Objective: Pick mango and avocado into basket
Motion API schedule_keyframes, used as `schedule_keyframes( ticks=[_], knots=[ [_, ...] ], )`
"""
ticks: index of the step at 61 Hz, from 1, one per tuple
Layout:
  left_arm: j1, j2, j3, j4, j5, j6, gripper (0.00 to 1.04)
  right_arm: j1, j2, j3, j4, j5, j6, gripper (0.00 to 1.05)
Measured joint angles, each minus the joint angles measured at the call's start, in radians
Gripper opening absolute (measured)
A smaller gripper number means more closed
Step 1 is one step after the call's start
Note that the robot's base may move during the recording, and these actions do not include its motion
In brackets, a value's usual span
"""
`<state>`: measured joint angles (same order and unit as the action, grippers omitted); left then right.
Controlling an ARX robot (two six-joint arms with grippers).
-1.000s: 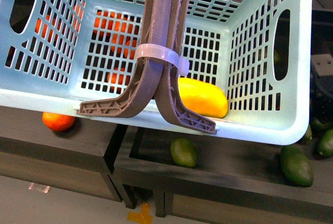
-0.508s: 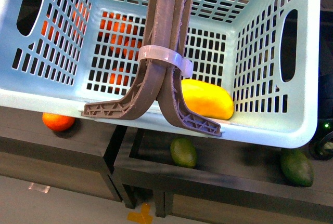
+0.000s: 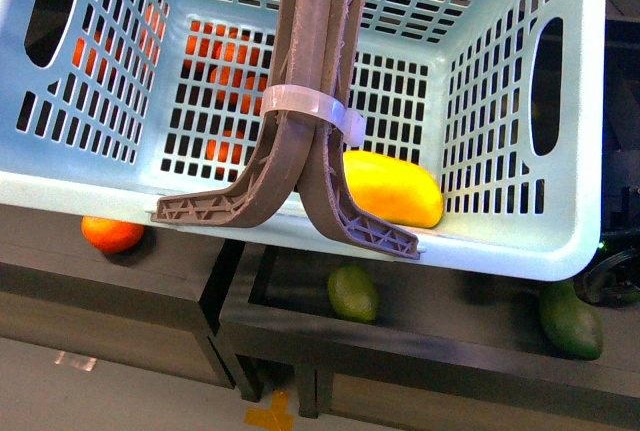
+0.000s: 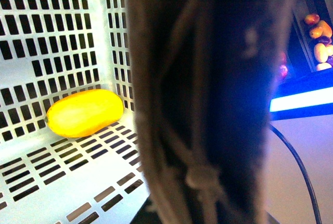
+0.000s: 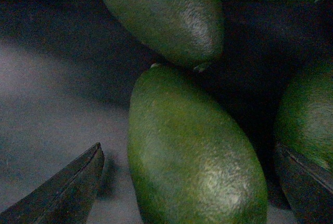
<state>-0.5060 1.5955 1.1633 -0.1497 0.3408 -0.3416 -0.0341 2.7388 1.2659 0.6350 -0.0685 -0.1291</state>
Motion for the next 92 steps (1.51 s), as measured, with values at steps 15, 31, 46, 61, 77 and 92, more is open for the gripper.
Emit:
schedule_keyframes(
  ticks=[15, 31, 46, 61, 77, 92],
  knots=[
    [0.000, 0.000, 0.000, 0.000, 0.001, 0.000, 0.05, 0.000, 0.005, -0.002, 0.009, 0.011, 0.010, 0.97],
    [0.000, 0.000, 0.000, 0.000, 0.001, 0.000, 0.05, 0.002, 0.005, -0.032, 0.013, 0.016, 0.022, 0.71],
    [0.000, 0.000, 0.000, 0.000, 0.000, 0.000, 0.05, 0.002, 0.005, -0.030, 0.014, 0.019, 0.029, 0.57],
    [0.000, 0.000, 0.000, 0.000, 0.001, 0.000, 0.05, -0.003, -0.005, -0.060, 0.034, 0.019, 0.037, 0.57],
    [0.000, 0.000, 0.000, 0.000, 0.001, 0.000, 0.05, -0.032, -0.102, -0.133, 0.070, 0.018, 0.090, 0.57],
    [0.000, 0.000, 0.000, 0.000, 0.000, 0.000, 0.05, -0.108, -0.315, -0.189, 0.077, 0.005, 0.144, 0.57]
  ],
)
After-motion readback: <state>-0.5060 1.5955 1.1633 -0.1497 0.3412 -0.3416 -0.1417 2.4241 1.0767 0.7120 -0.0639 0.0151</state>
